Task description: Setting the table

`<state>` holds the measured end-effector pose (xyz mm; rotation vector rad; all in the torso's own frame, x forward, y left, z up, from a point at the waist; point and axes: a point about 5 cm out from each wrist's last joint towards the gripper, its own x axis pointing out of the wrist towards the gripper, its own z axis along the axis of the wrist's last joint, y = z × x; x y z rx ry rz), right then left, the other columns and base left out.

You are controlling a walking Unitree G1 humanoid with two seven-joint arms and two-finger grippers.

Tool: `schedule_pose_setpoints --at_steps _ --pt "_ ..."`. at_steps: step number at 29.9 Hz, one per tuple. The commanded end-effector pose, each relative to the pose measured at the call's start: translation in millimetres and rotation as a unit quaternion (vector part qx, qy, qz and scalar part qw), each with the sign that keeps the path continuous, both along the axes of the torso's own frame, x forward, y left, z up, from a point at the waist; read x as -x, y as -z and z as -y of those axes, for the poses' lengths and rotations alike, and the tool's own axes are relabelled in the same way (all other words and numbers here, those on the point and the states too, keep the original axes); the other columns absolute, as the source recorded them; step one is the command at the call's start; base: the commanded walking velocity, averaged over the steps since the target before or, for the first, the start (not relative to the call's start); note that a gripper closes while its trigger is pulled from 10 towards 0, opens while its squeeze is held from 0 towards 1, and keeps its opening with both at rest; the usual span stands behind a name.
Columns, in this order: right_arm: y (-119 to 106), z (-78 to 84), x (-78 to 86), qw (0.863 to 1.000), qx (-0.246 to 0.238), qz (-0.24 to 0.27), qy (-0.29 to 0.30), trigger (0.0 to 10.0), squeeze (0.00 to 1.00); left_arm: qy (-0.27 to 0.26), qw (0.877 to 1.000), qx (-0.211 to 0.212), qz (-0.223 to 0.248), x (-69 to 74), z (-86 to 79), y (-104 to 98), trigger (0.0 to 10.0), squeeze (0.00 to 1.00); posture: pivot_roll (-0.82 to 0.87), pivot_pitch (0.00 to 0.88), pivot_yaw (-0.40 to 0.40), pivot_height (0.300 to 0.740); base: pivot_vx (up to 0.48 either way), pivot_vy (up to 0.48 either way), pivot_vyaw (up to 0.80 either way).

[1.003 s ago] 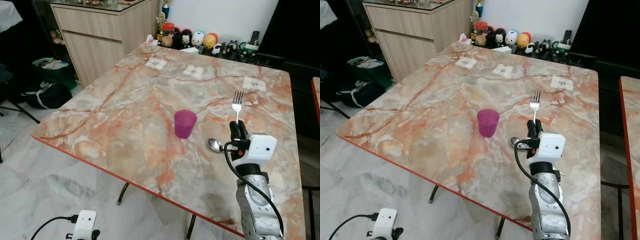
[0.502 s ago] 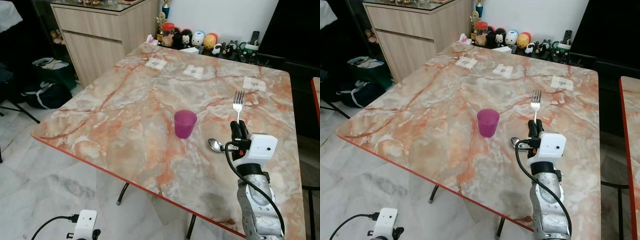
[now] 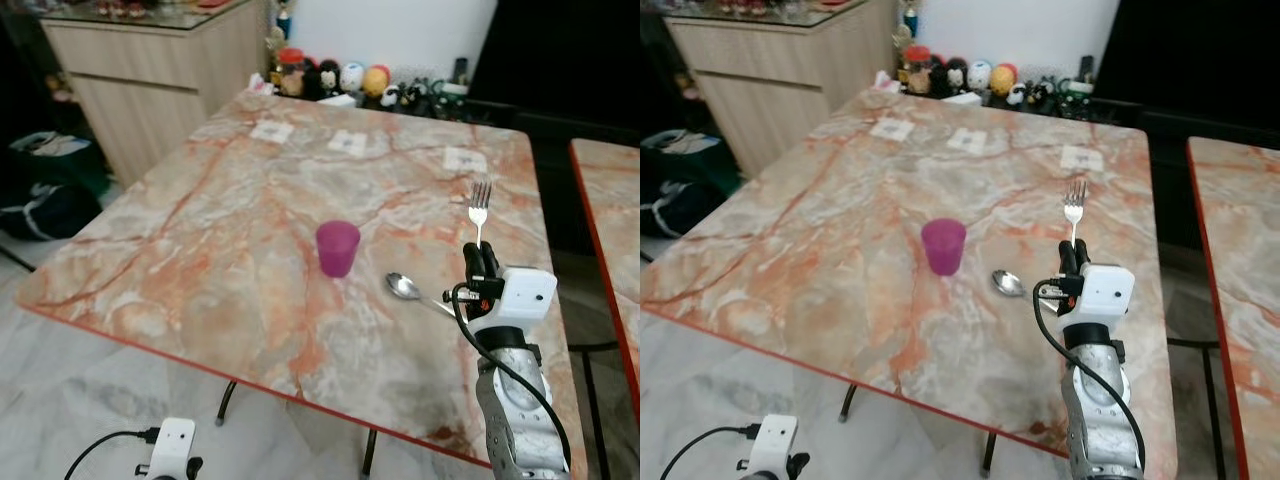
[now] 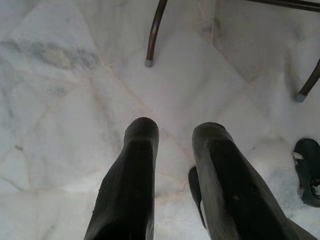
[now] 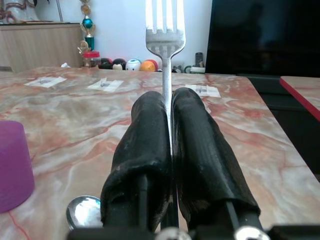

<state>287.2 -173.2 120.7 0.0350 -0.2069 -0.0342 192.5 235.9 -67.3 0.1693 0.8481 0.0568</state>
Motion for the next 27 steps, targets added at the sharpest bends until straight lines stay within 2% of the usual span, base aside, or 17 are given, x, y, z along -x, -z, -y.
schedule_pose_setpoints --at_steps 1,8,14,27 --pt "2.4 0.2 -0.9 1.000 -0.004 -0.008 0.001 10.0 0.00 0.001 1.000 -0.001 -0.006 2.4 -0.7 1.3 10.0 0.00 0.05 0.000 -0.016 0.740 0.000 0.000 -0.76" --pt "2.7 -0.1 -1.3 1.000 -0.004 -0.009 0.000 10.0 0.00 0.004 1.000 -0.002 -0.005 1.9 0.0 1.2 10.0 0.00 0.05 0.000 -0.017 0.740 0.000 0.000 -0.75" --pt "2.9 -0.2 -1.3 1.000 -0.004 -0.009 -0.001 10.0 0.00 0.004 1.000 -0.007 -0.007 4.6 -6.5 0.6 10.0 0.00 0.05 0.000 -0.018 0.740 0.000 -0.420 -0.75" --pt "3.6 -1.6 -1.9 1.000 -0.003 -0.008 -0.002 10.0 0.00 -0.007 1.000 0.000 -0.002 4.3 -5.6 0.6 10.0 0.00 0.05 0.000 -0.017 0.740 0.000 0.000 -0.75"
